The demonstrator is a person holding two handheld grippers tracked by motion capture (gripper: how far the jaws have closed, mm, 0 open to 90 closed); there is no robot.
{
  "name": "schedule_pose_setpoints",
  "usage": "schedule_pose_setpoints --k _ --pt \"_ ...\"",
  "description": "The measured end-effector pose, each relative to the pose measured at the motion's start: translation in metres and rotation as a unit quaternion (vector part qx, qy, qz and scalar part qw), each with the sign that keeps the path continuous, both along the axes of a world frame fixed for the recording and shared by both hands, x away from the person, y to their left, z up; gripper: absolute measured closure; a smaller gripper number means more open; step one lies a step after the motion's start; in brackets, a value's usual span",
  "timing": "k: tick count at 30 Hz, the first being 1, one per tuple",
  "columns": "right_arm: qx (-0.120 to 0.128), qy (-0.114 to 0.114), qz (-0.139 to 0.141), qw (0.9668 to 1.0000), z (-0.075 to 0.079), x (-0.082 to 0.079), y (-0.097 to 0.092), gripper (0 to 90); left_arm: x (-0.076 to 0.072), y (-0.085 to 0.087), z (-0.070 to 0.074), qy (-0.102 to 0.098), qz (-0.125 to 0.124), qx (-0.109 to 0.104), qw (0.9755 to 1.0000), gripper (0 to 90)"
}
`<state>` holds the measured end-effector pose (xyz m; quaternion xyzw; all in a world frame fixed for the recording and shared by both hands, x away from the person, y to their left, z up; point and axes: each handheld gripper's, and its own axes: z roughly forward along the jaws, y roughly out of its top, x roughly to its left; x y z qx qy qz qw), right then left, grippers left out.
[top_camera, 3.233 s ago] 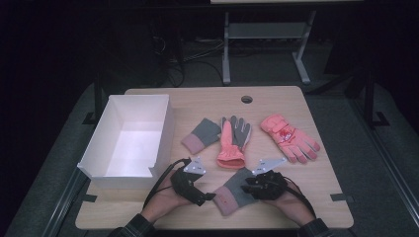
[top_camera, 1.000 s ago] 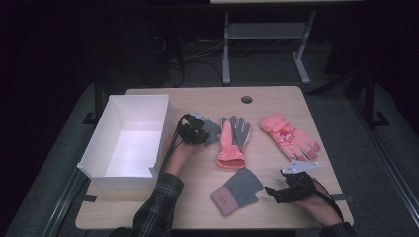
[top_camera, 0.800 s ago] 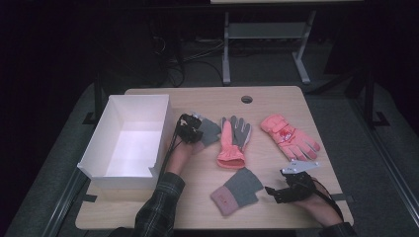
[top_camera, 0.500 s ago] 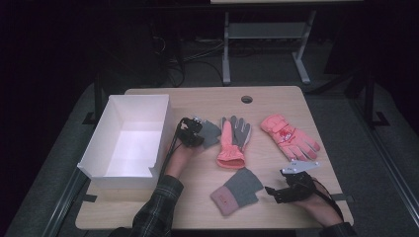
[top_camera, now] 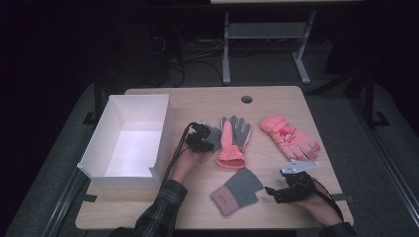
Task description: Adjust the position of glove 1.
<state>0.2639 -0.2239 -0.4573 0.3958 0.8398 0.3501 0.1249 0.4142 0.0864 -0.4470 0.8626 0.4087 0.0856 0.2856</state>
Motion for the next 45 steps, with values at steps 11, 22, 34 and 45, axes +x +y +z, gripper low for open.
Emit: schedule_pose_setpoints --k 11,22,34,45 --pt "0.001 0.001 0.000 1.0000 0.000 0.000 0.000 14.7 0.014 0.013 0.014 -0.040 0.012 0.016 0.9990 70.2" --pt "0.002 0.001 0.002 1.0000 -0.001 0.002 -0.002 14.7 0.018 0.014 -0.006 -0.039 0.005 0.026 0.9989 66.4" --pt "0.005 0.006 0.000 1.0000 -0.002 0.003 -0.003 14.7 0.018 0.021 0.001 -0.019 0.007 0.003 0.9998 86.3" --pt "0.005 0.008 0.002 1.0000 -0.003 0.003 -0.004 14.7 0.008 0.030 0.031 -0.036 0.026 -0.017 0.9988 86.4"
